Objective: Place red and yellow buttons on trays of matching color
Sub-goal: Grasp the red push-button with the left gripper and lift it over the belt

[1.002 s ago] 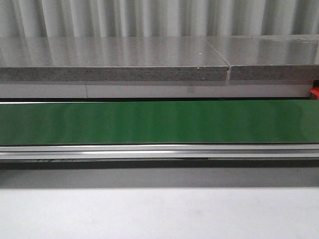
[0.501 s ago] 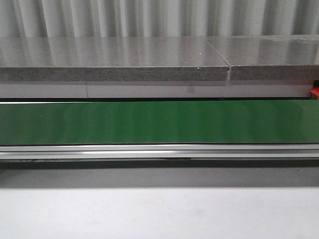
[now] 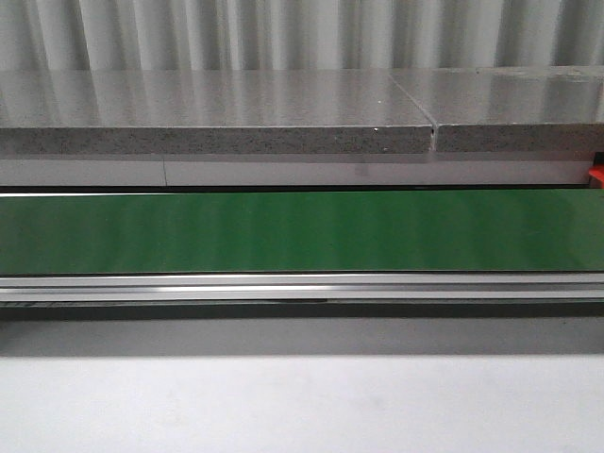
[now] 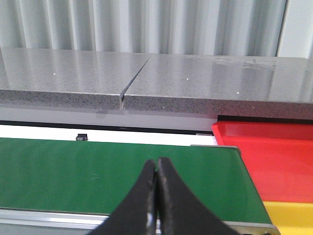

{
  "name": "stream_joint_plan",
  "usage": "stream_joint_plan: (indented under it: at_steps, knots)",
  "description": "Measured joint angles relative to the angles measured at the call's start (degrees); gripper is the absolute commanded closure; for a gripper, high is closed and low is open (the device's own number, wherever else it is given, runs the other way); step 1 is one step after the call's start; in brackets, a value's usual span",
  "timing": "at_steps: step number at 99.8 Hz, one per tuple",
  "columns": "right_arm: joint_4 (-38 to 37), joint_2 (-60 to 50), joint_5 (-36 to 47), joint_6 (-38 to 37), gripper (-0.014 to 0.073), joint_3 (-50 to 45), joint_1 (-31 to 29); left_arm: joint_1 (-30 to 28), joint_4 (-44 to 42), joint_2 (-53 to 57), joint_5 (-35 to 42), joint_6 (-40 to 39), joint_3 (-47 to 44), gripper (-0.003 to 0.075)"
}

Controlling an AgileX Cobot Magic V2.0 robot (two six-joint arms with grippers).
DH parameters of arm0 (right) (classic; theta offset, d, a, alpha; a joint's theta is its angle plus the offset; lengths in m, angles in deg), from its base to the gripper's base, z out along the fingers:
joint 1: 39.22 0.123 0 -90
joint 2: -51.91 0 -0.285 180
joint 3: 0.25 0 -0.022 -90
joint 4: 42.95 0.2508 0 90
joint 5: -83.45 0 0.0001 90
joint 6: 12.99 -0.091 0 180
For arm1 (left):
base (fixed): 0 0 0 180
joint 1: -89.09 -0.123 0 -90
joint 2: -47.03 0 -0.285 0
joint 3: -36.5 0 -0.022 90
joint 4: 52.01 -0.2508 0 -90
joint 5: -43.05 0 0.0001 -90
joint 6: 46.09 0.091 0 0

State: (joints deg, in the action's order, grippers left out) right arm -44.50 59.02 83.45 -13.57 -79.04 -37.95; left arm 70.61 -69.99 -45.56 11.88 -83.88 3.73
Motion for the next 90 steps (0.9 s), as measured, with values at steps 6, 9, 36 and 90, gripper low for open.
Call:
stream_joint_plan:
  at_steps: [6,9,36,90]
  knots:
    - [0.0,0.0,0.0,0.0,0.0675,0.0,0.0,0.0,0.0,1.4,-0.6,0.6,0.0,0.0741]
    - [0.0,0.0,0.0,0.0,0.0675,0.0,0.0,0.0,0.0,2.3,-1.1,0.9,0.0,0.0741]
    - [0.0,0.0,0.0,0.0,0.0675,0.0,0.0,0.9,0.4,15.0,-3.7,5.5,0.3,0.0741]
    - [0.0,0.0,0.0,0.0,0.0675,0.0,0.0,13.2,13.9,14.4,-13.4,26.6,12.7,0.0741]
